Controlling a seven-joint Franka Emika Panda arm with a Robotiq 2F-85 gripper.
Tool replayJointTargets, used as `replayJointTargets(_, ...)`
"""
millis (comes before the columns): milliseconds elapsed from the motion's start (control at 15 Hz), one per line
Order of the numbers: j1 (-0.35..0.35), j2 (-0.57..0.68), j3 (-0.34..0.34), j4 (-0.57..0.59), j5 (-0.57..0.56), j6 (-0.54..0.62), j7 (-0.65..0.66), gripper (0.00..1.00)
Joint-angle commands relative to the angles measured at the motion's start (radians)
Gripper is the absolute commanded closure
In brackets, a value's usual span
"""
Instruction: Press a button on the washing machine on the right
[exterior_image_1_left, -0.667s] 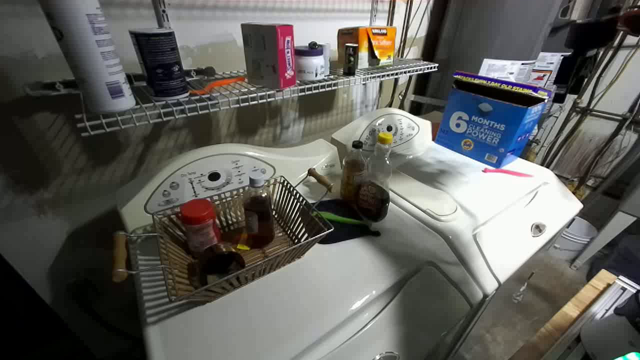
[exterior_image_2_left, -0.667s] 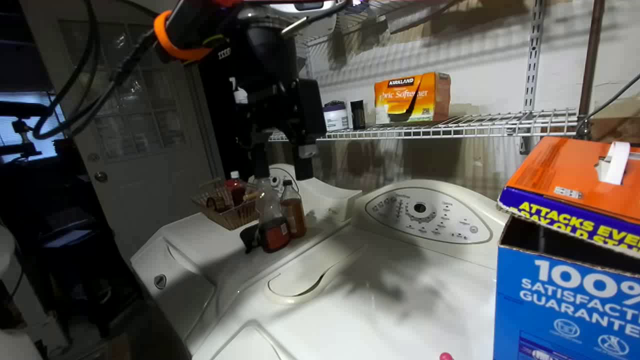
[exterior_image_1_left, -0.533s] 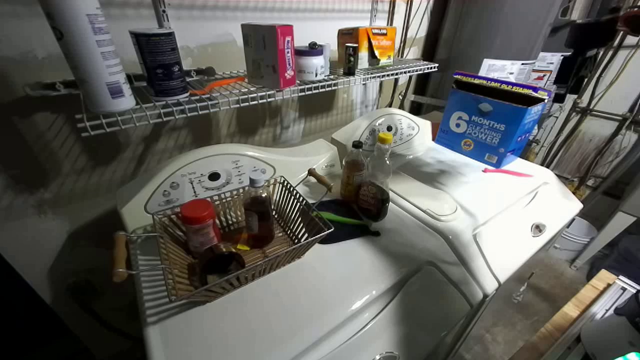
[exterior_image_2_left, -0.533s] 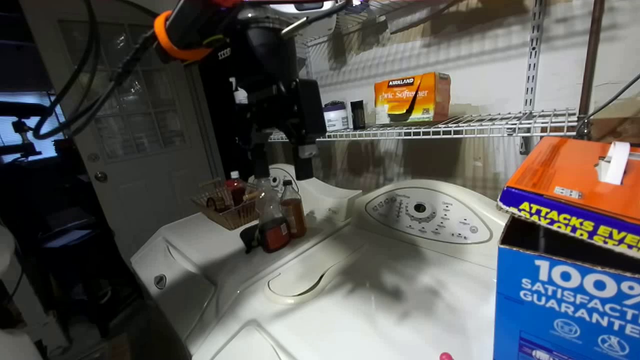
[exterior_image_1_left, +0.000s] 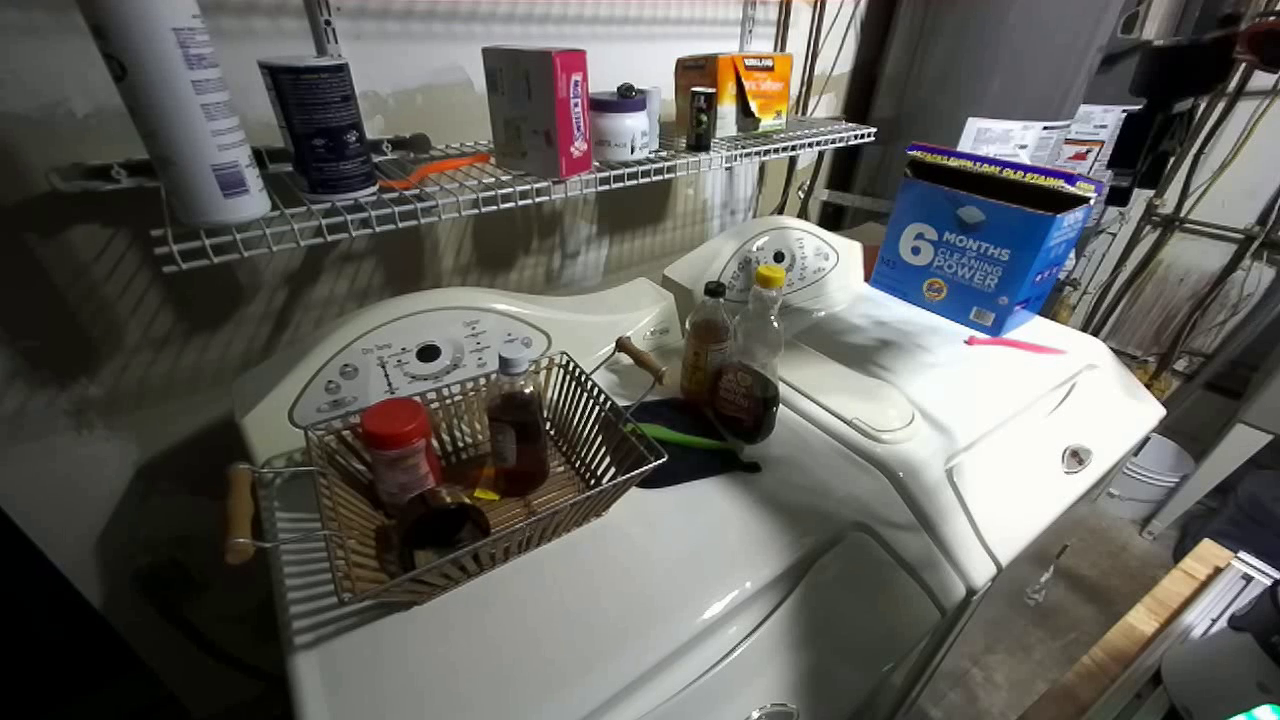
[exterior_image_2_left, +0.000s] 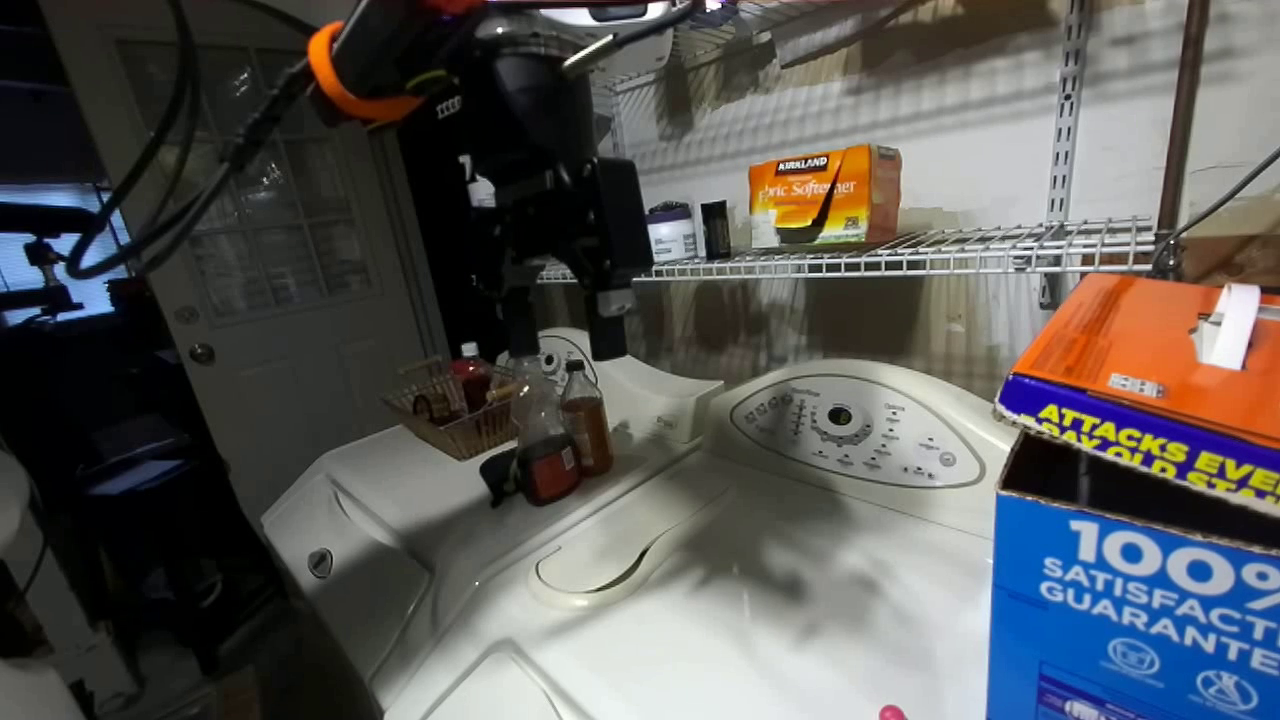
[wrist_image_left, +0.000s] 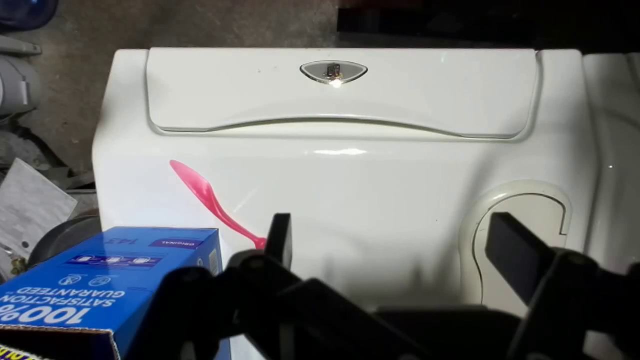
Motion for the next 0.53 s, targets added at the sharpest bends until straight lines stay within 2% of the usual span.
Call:
replayJointTargets(0,0.002,0.001,-0.002,0.003,0.0,-0.003,0.0,0.0)
replayJointTargets(133,0.018,0.015,0.011,0.008,0.005,0.01,-0.002,0.0)
replayJointTargets(467,0.108,0.061,0.057,0.029,0.106,0.064,-0.013,0.0)
